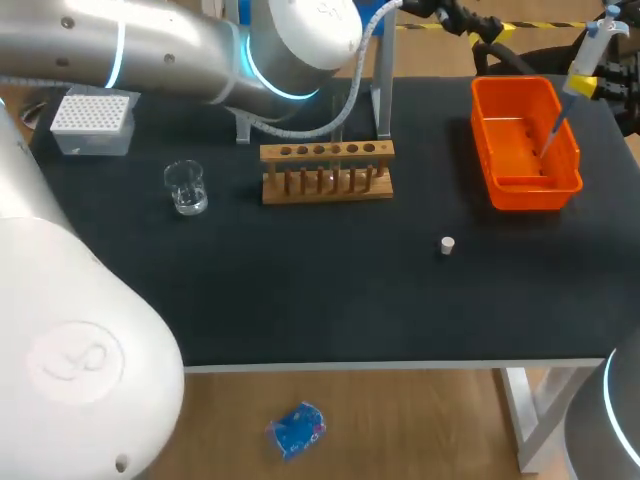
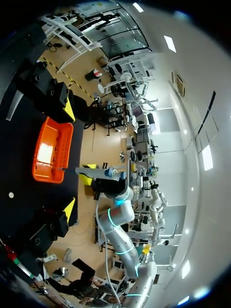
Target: Invert the test tube, pick up the pipette, mount the tip to pipette, aspirate from beaker and dispense into the tube, eject the tip, return the pipette, and cap with the stopper.
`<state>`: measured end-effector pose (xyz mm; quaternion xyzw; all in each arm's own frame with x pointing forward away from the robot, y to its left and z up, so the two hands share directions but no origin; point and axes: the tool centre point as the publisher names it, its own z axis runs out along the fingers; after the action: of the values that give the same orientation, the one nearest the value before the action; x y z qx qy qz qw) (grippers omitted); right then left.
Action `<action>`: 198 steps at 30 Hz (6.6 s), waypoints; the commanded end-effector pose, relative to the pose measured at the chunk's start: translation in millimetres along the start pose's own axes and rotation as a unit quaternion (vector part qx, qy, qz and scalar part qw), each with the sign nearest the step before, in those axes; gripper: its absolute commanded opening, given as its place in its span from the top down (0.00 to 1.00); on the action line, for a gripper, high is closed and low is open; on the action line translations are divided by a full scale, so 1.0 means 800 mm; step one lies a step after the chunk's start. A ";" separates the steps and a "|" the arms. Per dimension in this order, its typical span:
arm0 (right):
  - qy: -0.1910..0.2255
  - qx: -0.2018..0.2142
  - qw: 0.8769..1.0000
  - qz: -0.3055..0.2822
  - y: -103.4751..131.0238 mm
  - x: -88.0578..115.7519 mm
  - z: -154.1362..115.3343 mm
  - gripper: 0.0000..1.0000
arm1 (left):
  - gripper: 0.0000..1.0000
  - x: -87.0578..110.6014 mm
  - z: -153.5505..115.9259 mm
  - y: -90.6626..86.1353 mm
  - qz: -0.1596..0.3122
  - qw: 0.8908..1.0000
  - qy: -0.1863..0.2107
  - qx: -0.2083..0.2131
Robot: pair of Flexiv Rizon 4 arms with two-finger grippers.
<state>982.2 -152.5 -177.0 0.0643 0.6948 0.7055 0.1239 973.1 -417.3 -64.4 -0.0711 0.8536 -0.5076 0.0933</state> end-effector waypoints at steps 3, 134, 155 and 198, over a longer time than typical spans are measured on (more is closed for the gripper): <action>0.002 0.000 1.000 0.000 0.000 -0.001 -0.001 1.00 | 0.00 -0.001 -0.003 -0.003 0.000 0.999 0.001 -0.036; 0.002 0.000 1.000 0.000 0.000 -0.001 -0.001 1.00 | 1.00 0.033 0.175 -0.044 -0.003 0.972 0.087 0.217; 0.002 0.000 1.000 0.000 0.000 -0.001 -0.001 1.00 | 0.73 0.012 0.079 -0.085 0.040 0.969 0.039 0.240; 0.029 -0.023 0.999 0.013 0.007 0.017 0.019 1.00 | 0.00 0.072 -0.077 0.003 -0.044 0.976 0.003 0.214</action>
<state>971.3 -140.2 -168.3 0.0540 0.6844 0.7201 0.1007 912.8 -400.2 -38.2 -0.0859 0.7310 -0.6719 0.0828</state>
